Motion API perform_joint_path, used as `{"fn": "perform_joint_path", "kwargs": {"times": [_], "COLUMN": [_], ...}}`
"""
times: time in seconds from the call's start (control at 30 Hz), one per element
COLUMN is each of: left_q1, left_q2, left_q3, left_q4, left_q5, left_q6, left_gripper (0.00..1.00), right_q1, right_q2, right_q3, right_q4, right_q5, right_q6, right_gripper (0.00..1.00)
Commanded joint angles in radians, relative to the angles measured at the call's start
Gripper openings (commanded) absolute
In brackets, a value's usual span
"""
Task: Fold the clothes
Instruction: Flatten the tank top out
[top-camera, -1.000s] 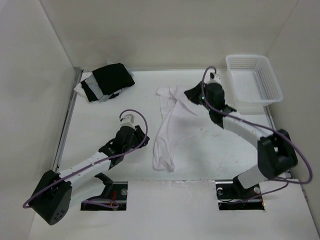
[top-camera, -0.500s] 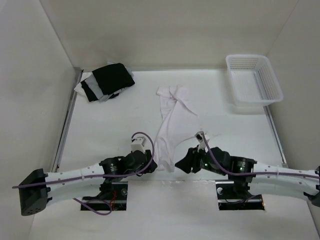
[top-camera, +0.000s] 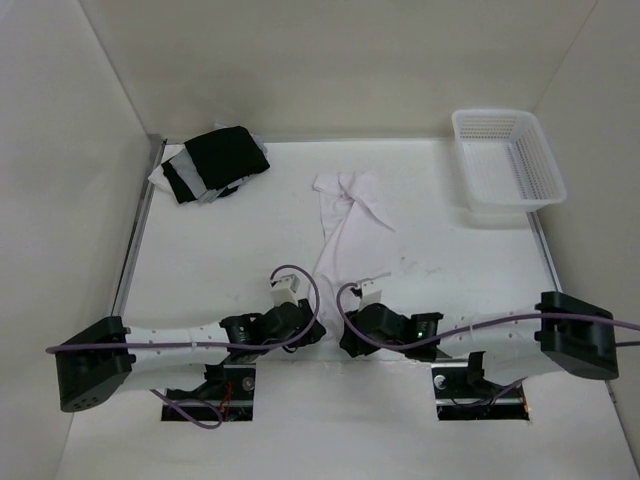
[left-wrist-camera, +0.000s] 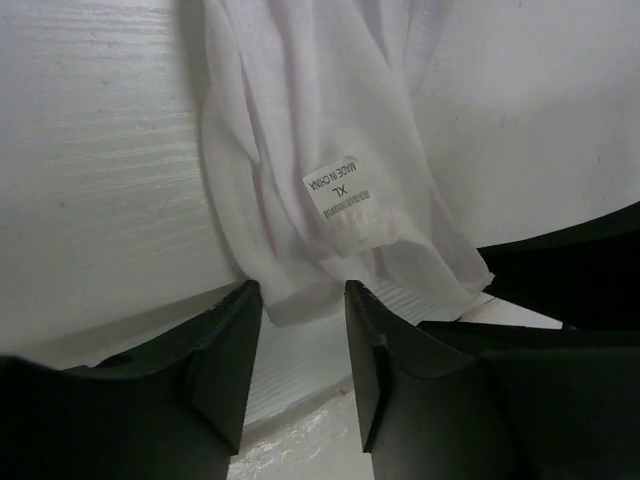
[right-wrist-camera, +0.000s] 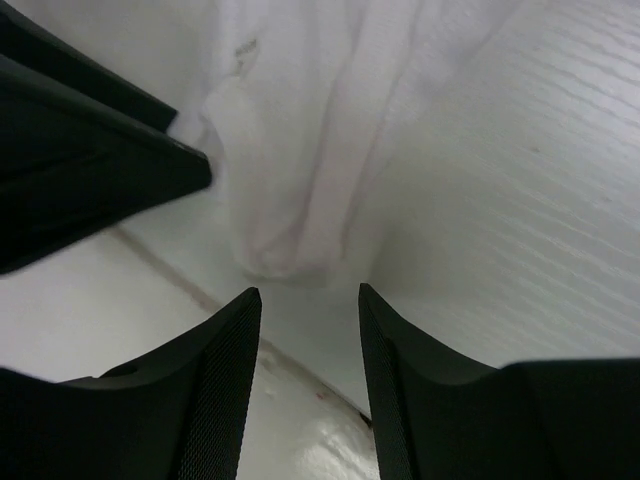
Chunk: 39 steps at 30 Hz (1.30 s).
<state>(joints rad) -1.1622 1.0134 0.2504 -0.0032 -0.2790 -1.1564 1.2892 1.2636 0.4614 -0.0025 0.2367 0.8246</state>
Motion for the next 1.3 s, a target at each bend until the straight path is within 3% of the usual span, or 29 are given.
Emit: {"fn": "perform_joint_path", "kwargs": {"times": [0.0, 0.03, 0.07, 0.1, 0.2, 0.37, 0.43, 0.53, 0.63, 0.73, 0.9, 0.97, 1.03, 1.1, 1.17, 1.27], "left_q1": [-0.007, -0.006, -0.004, 0.006, 0.034, 0.094, 0.121, 0.128, 0.106, 0.039, -0.063, -0.093, -0.106, -0.093, -0.061, 0.134], "left_q2": [0.092, 0.097, 0.100, 0.082, -0.002, -0.237, -0.352, -0.412, -0.386, -0.328, -0.283, -0.265, -0.250, -0.233, -0.208, -0.130], "left_q3": [-0.016, -0.016, -0.016, -0.010, 0.018, 0.166, 0.320, 0.502, 0.728, 0.933, 1.139, 1.187, 1.201, 1.176, 1.130, 0.997], "left_q4": [-0.003, -0.001, 0.002, -0.009, -0.041, -0.219, -0.305, -0.313, -0.270, -0.173, -0.075, -0.043, -0.014, 0.043, 0.094, 0.150], "left_q5": [0.034, 0.034, 0.034, 0.029, 0.015, -0.099, -0.195, -0.277, -0.327, -0.356, -0.399, -0.413, -0.430, -0.450, -0.468, -0.439], "left_q6": [0.001, 0.001, 0.003, 0.009, 0.053, 0.191, 0.317, 0.453, 0.602, 0.751, 0.914, 0.968, 1.006, 1.052, 1.101, 1.108], "left_gripper": [0.33, 0.31, 0.28, 0.18, 0.08, 0.04, 0.03, 0.02, 0.02, 0.01, 0.01, 0.01, 0.01, 0.01, 0.02, 0.04], "right_q1": [-0.005, -0.006, -0.005, -0.006, -0.006, -0.003, 0.009, 0.035, 0.086, 0.162, 0.355, 0.444, 0.495, 0.450, 0.289, -0.014], "right_q2": [0.111, 0.120, 0.132, 0.137, 0.088, -0.176, -0.359, -0.443, -0.428, -0.308, -0.143, -0.109, -0.101, -0.136, -0.188, -0.202], "right_q3": [0.054, 0.054, 0.056, 0.066, 0.088, 0.198, 0.342, 0.539, 0.821, 1.164, 1.531, 1.595, 1.578, 1.474, 1.306, 1.125], "right_q4": [0.128, 0.151, 0.183, 0.176, 0.084, -0.282, -0.509, -0.670, -0.778, -0.833, -0.832, -0.795, -0.699, -0.592, -0.510, -0.493], "right_q5": [0.047, 0.053, 0.056, 0.073, 0.149, 0.314, 0.390, 0.469, 0.547, 0.601, 0.722, 0.792, 0.840, 0.822, 0.707, 0.420], "right_q6": [-0.035, -0.033, -0.039, -0.045, -0.051, -0.084, -0.136, -0.212, -0.345, -0.533, -0.752, -0.829, -0.916, -0.958, -0.931, -0.779], "right_gripper": [0.46, 0.46, 0.39, 0.20, 0.04, 0.02, 0.01, 0.01, 0.01, 0.01, 0.00, 0.01, 0.01, 0.01, 0.02, 0.02]}}
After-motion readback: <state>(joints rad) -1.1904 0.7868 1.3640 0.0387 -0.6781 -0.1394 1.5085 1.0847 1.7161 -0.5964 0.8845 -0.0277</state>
